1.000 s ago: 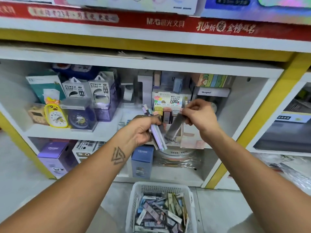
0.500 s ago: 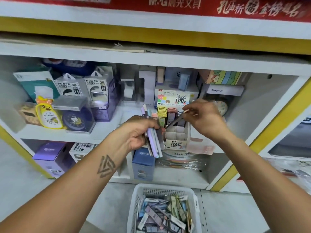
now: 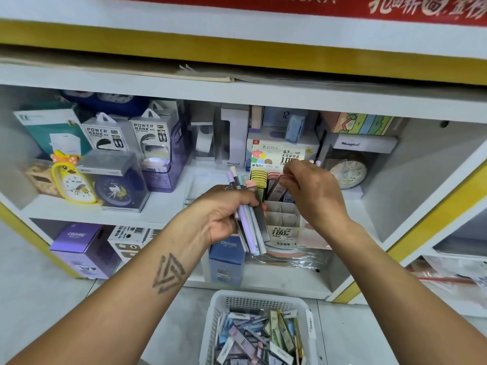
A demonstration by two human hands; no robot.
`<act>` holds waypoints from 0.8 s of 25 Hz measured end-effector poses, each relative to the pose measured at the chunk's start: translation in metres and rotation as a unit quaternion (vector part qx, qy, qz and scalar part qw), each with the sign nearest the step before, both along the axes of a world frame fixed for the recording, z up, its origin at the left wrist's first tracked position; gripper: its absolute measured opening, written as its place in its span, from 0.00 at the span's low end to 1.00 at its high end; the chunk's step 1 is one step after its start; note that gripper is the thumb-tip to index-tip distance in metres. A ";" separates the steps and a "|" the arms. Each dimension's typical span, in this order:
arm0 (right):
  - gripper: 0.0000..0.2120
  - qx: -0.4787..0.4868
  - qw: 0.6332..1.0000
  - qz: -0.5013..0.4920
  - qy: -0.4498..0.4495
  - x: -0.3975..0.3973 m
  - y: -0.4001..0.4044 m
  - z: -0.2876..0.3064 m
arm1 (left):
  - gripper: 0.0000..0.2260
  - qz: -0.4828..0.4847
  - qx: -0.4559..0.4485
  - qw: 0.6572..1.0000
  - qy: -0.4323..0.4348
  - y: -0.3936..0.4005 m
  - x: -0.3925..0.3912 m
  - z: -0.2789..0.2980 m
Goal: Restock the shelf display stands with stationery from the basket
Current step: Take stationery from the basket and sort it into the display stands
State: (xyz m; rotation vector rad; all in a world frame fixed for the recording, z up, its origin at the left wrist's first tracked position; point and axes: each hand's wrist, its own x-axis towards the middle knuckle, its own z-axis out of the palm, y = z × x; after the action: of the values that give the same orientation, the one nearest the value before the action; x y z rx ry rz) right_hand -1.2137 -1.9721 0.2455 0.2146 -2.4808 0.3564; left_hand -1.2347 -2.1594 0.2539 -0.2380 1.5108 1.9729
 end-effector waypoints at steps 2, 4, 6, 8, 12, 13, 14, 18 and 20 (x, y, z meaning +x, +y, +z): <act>0.06 0.025 0.999 0.011 -0.028 -0.003 0.000 -0.003 | 0.08 -0.001 0.000 1.000 -0.001 -0.001 -0.001 0.001; 0.10 0.056 0.997 0.000 -0.047 -0.004 0.001 -0.006 | 0.08 -0.002 0.003 1.000 -0.002 -0.001 -0.001 0.001; 0.10 0.021 0.999 -0.005 -0.039 -0.004 0.001 -0.007 | 0.09 0.000 0.009 1.000 -0.003 -0.001 0.001 0.003; 0.08 -0.143 0.987 0.013 -0.065 -0.002 -0.004 -0.003 | 0.11 -0.002 0.012 1.000 0.004 -0.001 0.002 0.003; 0.02 -0.473 0.848 0.091 -0.223 0.006 -0.025 0.009 | 0.13 -0.005 -0.010 0.999 0.035 0.004 0.004 0.005; 0.03 -0.488 0.832 0.097 -0.243 0.008 -0.028 0.010 | 0.12 -0.002 -0.016 0.999 0.043 0.005 0.005 0.006; 0.03 -0.496 0.825 0.095 -0.253 0.009 -0.029 0.011 | 0.11 -0.001 -0.020 0.999 0.046 0.007 0.006 0.007; 0.06 -0.551 0.805 0.023 -0.219 0.008 -0.021 0.016 | 0.10 0.013 -0.014 1.000 0.022 0.007 0.002 0.006; 0.07 -0.575 0.801 -0.013 -0.163 0.007 -0.010 0.020 | 0.08 0.019 -0.003 1.000 -0.005 0.003 0.000 0.005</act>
State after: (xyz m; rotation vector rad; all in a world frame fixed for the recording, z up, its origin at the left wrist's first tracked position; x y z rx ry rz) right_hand -1.2069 -1.9816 0.2659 -0.4213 -2.0935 1.8958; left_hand -1.2351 -2.1559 0.2593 -0.2806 1.5172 1.9934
